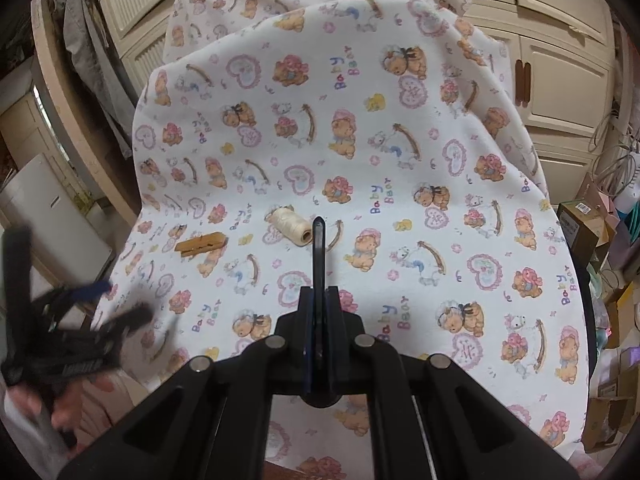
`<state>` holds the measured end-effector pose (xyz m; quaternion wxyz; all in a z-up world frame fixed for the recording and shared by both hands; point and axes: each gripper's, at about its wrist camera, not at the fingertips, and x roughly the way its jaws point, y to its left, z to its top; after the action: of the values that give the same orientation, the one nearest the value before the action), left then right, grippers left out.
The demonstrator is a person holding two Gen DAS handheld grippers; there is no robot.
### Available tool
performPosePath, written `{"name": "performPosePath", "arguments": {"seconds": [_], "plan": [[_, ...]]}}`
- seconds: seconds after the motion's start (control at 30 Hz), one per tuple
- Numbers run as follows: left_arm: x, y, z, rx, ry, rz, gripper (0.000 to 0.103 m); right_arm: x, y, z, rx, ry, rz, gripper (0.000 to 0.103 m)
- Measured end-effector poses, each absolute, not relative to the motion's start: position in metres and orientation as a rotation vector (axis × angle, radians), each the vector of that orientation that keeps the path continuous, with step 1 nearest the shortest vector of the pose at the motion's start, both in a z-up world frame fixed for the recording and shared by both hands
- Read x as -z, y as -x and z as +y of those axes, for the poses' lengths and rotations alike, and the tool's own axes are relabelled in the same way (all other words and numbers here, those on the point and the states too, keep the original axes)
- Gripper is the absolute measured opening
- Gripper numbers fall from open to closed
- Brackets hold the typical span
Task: Collect trash
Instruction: 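Grasp the wooden clothespin with the left gripper while the right gripper holds the spoon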
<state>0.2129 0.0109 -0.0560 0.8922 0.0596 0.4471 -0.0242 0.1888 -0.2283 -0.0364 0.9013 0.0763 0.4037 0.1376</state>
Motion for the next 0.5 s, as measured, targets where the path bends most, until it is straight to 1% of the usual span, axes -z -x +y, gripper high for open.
{"name": "performPosePath", "arguments": {"seconds": [0.1,0.27,0.3,0.5], "plan": [[0.06,-0.239,0.008,0.074,-0.139,0.945,0.09,0.037,-0.191,-0.227,-0.277,-0.153,0.835,0.005],[0.082,-0.269,0.005,0.054,-0.106,1.006,0.089,0.049,-0.198,-0.237,-0.266,-0.206,0.884,0.005],[0.086,-0.274,0.003,0.048,-0.123,1.014,0.091,0.05,-0.199,-0.238,-0.265,-0.211,0.89,0.005],[0.087,-0.295,-0.009,0.021,-0.209,0.959,0.091,0.049,-0.19,-0.234,-0.31,-0.194,0.879,0.005]]}}
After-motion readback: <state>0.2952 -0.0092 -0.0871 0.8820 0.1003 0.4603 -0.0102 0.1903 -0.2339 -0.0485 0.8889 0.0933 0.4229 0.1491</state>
